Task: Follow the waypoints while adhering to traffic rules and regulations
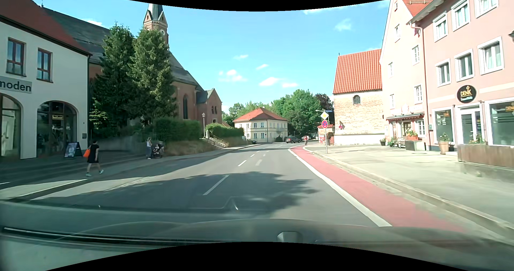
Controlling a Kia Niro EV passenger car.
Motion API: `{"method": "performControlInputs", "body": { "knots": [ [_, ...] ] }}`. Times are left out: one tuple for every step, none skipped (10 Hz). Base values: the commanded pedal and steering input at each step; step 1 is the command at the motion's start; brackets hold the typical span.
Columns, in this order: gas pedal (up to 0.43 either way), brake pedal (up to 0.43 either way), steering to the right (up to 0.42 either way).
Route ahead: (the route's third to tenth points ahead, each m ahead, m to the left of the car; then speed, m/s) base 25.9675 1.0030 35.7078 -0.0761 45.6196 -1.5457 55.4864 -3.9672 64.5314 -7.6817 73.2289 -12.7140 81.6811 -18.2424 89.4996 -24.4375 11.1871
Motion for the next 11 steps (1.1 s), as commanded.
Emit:
{"method": "performControlInputs", "body": {
  "knots": [
    [0.047, 0.006, 0.000],
    [0.047, 0.006, 0.000],
    [0.047, 0.006, 0.000],
    [0.047, 0.006, 0.001],
    [0.028, 0.006, 0.003],
    [0.000, 0.006, 0.004],
    [0.000, 0.006, 0.005],
    [0.000, 0.006, 0.006],
    [0.000, 0.006, 0.007],
    [0.000, 0.006, 0.009],
    [0.000, 0.006, 0.012]
  ]
}}
